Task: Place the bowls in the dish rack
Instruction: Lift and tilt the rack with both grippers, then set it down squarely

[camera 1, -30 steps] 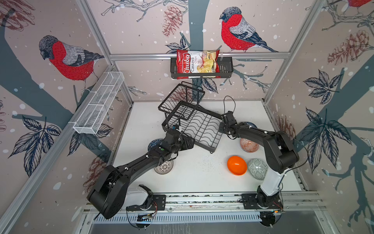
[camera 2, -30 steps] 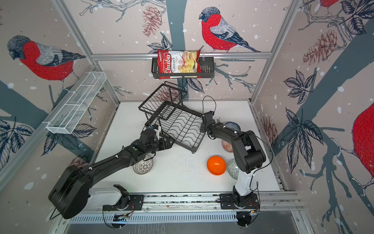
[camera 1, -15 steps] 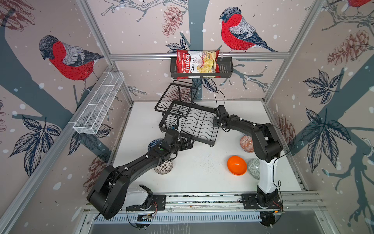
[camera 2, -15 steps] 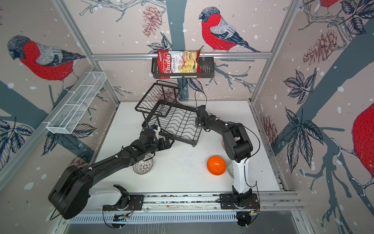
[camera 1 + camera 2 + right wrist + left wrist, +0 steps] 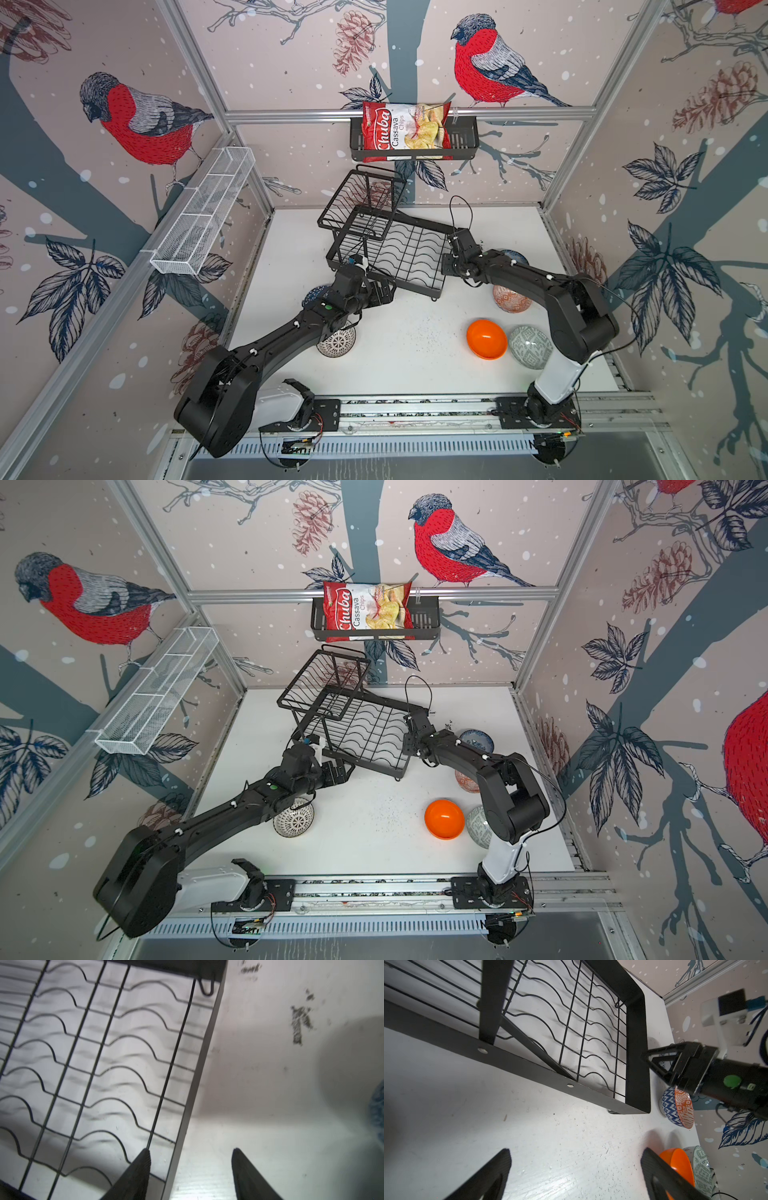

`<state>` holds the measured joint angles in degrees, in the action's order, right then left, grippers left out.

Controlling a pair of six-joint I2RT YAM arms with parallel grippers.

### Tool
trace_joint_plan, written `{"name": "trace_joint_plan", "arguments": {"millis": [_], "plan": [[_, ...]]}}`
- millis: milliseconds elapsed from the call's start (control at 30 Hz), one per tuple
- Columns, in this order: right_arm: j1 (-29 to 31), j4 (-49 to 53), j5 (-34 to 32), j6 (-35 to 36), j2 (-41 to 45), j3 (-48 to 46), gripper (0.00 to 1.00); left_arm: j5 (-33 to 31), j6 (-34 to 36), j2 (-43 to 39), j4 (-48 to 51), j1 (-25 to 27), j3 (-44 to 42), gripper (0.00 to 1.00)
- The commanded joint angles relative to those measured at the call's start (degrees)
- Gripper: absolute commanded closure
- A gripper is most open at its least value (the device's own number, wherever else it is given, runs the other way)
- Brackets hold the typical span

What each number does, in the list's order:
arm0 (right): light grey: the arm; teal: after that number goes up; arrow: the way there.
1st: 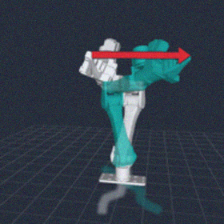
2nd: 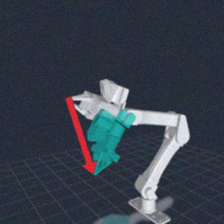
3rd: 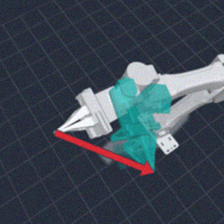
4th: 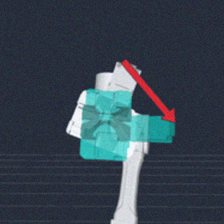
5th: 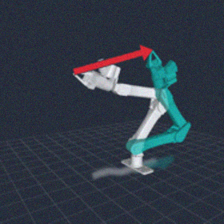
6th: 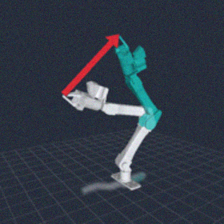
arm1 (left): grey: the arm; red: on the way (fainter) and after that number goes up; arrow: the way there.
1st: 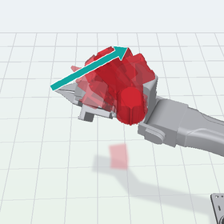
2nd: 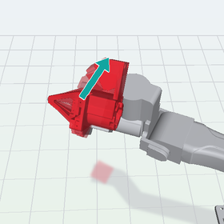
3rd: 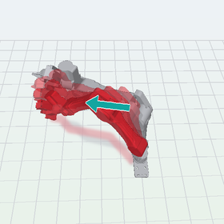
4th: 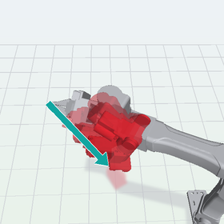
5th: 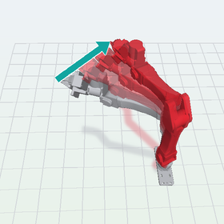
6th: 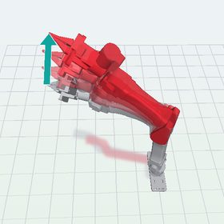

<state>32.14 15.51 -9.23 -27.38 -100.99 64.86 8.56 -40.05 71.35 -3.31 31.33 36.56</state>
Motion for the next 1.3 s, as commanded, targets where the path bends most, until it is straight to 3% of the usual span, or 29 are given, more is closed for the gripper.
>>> {"name": "trace_joint_plan", "arguments": {"millis": [0,100,300,433,767,1133,1267], "plan": [[1.1,-1.4,1.5,-3.3,0.4,-1.9,0.39,-0.6,1.2,-0.4,-0.2,-0.3,-0.4,0.02],[1.6,-1.7,1.5,-3.4,-0.9,-2.1,0.45,-0.2,1.2,-0.6,0.2,-0.4,-0.5,0.02],[-0.3,-0.7,-1.1,-2.7,-4.6,1.5,0.71,-1.2,1.2,-2.3,1.7,-0.6,-1.1,0.03],[-2.2,0.9,-2.5,-1.1,-8.5,6.2,0.75,-2.0,1.6,-4.1,1.6,-0.8,-2.5,0.02],[-4.9,2.4,-8.1,7.7,-14.6,14.5,0.97,-3.5,1.6,-6.6,3.6,-1.0,-4.6,0.02],[-3.2,-2.4,-8.7,17.6,-15.3,13.5,0.99,-3.5,1.2,-6.0,3.3,-1.1,-4.6,0.02],[-3.0,0.0,-9.5,16.4,-18.7,17.9,0.99,-4.2,1.4,-6.5,3.8,-1.1,-4.8,0.02]]}}
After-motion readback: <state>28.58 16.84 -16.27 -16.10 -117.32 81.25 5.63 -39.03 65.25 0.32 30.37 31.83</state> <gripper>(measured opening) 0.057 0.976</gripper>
